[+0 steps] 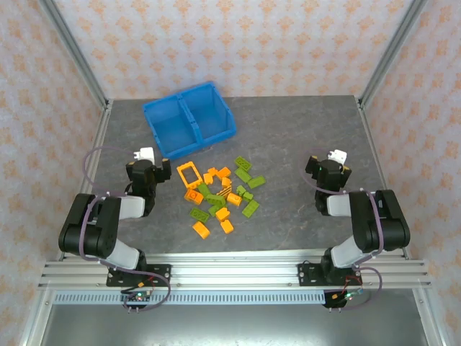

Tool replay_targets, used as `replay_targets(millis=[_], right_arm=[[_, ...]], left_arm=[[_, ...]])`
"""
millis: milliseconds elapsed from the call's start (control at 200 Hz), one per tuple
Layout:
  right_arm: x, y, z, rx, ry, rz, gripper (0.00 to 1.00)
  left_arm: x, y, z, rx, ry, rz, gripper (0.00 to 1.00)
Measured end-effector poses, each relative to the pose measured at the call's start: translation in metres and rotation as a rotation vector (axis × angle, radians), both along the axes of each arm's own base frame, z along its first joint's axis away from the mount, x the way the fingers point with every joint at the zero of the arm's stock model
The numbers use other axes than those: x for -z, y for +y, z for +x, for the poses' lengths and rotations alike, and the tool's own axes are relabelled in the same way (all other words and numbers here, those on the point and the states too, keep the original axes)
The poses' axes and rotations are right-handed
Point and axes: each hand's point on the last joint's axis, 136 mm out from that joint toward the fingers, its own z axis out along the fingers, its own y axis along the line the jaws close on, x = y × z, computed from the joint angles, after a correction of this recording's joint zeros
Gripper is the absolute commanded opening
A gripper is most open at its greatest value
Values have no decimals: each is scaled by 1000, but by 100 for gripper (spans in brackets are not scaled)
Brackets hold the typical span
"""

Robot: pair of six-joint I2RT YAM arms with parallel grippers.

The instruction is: Sort the legos into containers by color

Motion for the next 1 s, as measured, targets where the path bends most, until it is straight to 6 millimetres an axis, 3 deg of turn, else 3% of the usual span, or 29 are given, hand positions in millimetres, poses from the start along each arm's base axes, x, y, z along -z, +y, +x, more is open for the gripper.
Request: replay_targets(millis=[676, 771, 871, 946, 1001], right_arm=[[-5, 1, -3, -8, 26, -1, 99], [-43, -1, -4, 17, 7, 29, 99], [-114, 1, -2, 55, -73, 145, 99], [-163, 12, -2, 33, -104, 244, 99], [-181, 26, -5, -8, -80, 306, 99]], left_arm=[[0, 0, 0, 0, 0, 0, 100], [0, 0, 0, 1, 0, -1, 100], [-3, 0, -2, 1, 13, -1, 100], [-21, 2, -6, -18, 4, -9, 100], [-44, 4, -7, -45, -33, -40, 100]])
